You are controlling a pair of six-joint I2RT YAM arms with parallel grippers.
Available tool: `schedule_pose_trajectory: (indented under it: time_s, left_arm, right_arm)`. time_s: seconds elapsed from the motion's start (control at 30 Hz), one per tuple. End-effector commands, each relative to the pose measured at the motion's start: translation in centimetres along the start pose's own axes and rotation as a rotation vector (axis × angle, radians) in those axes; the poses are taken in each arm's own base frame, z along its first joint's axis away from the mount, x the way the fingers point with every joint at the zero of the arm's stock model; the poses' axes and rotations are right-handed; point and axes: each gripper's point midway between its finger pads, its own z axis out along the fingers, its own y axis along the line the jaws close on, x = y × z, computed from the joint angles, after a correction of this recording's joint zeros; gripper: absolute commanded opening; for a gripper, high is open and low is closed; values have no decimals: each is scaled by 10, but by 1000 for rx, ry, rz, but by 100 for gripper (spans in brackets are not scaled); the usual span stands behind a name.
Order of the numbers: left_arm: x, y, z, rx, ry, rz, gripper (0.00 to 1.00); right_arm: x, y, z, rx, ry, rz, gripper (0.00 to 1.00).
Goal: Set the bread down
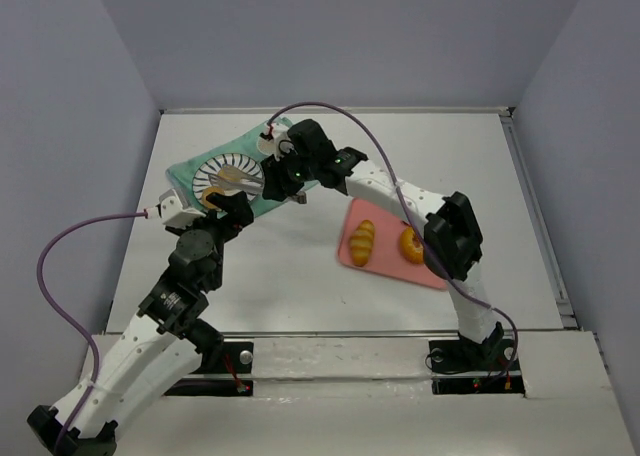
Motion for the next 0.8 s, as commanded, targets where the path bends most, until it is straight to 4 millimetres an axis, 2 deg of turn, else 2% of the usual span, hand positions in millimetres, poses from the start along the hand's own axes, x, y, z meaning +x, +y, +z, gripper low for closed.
schedule_pose_trajectory:
  time_s: [0.0, 0.03, 0.1, 0.13, 0.2, 0.23, 0.27, 0.33, 0.37, 0.4, 0.47, 0.57, 0.6, 0.63, 0.73, 0.77]
  left_arm:
    - [-13, 4, -1, -17, -58, -38, 99]
    - [-14, 4, -2, -14, -59, -40, 99]
    - [-15, 3, -3, -7, -63, -46, 99]
    - [-15, 2, -3, 1, -63, -49, 99]
    - [-15, 0, -3, 9, -59, -48, 99]
    - [-15, -1, -3, 13, -57, -47, 99]
    - [-14, -2, -3, 22, -53, -46, 99]
    - [-13, -3, -2, 23, -51, -43, 99]
    - [-12, -2, -2, 19, -49, -40, 99]
    - [-12, -3, -1, 18, -47, -38, 99]
    - [-10, -2, 0, 13, -44, -33, 99]
    - [-11, -2, 0, 9, -44, -31, 99]
    - [-10, -2, 1, 5, -44, -31, 99]
    - [-11, -2, 2, 2, -48, -30, 99]
    - [-10, -1, 4, -10, -48, -20, 99]
    - [-9, 0, 4, -12, -47, -18, 99]
  right_arm:
    - [-39, 21, -58, 29, -134, -105, 47]
    - [-13, 18, -55, 13, -98, -131, 45]
    - [4, 26, -65, -31, -108, -183, 45]
    - [24, 35, -74, -91, -103, -242, 45]
    - [45, 47, -82, -163, -97, -275, 44]
    - [46, 59, -91, -203, -121, -336, 44]
    - [77, 59, -90, -239, -78, -336, 44]
    - [93, 66, -90, -252, -80, -396, 46]
    - [110, 67, -88, -249, -51, -395, 48]
    - [115, 60, -85, -214, -41, -379, 50]
    - [128, 61, -75, -228, -27, -358, 52]
    - [143, 73, -63, -275, -15, -389, 55]
    - [154, 83, -58, -332, 1, -397, 55]
    - [160, 84, -56, -348, 4, -401, 57]
    - [166, 86, -47, -367, 4, -391, 60]
    - [167, 84, -45, -359, 6, -389, 66]
